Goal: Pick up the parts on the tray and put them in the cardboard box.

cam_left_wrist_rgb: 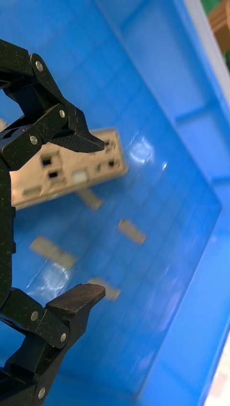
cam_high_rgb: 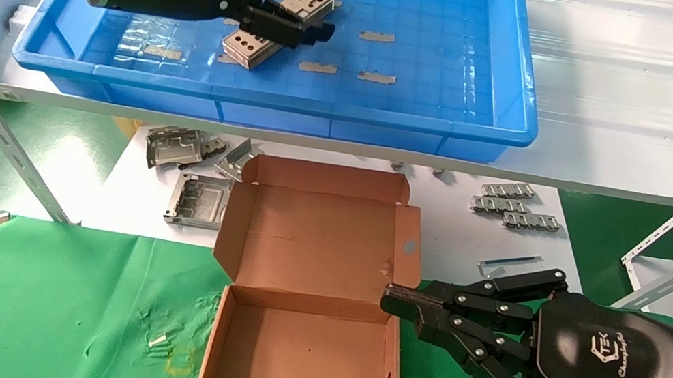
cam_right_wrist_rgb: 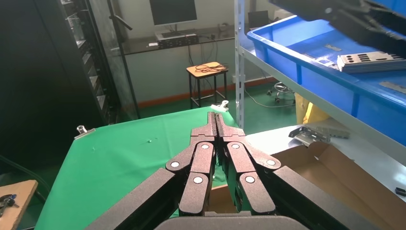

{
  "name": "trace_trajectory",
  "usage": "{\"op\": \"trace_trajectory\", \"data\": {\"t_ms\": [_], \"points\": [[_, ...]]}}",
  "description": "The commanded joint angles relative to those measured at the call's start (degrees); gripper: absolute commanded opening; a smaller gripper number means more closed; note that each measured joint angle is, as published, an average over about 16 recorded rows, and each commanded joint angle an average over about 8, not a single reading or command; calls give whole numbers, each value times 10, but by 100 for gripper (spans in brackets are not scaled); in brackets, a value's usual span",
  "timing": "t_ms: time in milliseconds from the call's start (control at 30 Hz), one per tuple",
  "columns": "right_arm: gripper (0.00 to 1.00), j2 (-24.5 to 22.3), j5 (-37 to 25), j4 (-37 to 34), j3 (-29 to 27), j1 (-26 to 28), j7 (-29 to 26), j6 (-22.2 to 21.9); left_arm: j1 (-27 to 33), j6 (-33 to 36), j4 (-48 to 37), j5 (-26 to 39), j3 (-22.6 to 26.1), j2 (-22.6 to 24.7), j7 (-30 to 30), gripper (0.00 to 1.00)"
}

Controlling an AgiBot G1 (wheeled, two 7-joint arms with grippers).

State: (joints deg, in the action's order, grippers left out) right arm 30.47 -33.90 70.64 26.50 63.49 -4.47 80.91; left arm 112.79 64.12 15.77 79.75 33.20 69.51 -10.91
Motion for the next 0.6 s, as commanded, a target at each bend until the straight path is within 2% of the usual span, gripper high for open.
{"op": "trace_trajectory", "data": {"t_ms": [33, 333, 400, 467, 600], "points": [[100, 0, 0, 0, 0, 0, 0, 0, 11, -10, -28, 1, 0, 11, 7, 100], [100, 0, 0, 0, 0, 0, 0, 0, 36, -57, -97, 24, 13, 45, 30, 100], [100, 0, 0, 0, 0, 0, 0, 0, 40, -61, -107, 30, 17, 50, 31, 95], [100, 0, 0, 0, 0, 0, 0, 0, 44, -66, -115, 34, 19, 55, 33, 80], [100, 0, 0, 0, 0, 0, 0, 0, 49, -70, -124, 35, 20, 59, 39, 31]]}}
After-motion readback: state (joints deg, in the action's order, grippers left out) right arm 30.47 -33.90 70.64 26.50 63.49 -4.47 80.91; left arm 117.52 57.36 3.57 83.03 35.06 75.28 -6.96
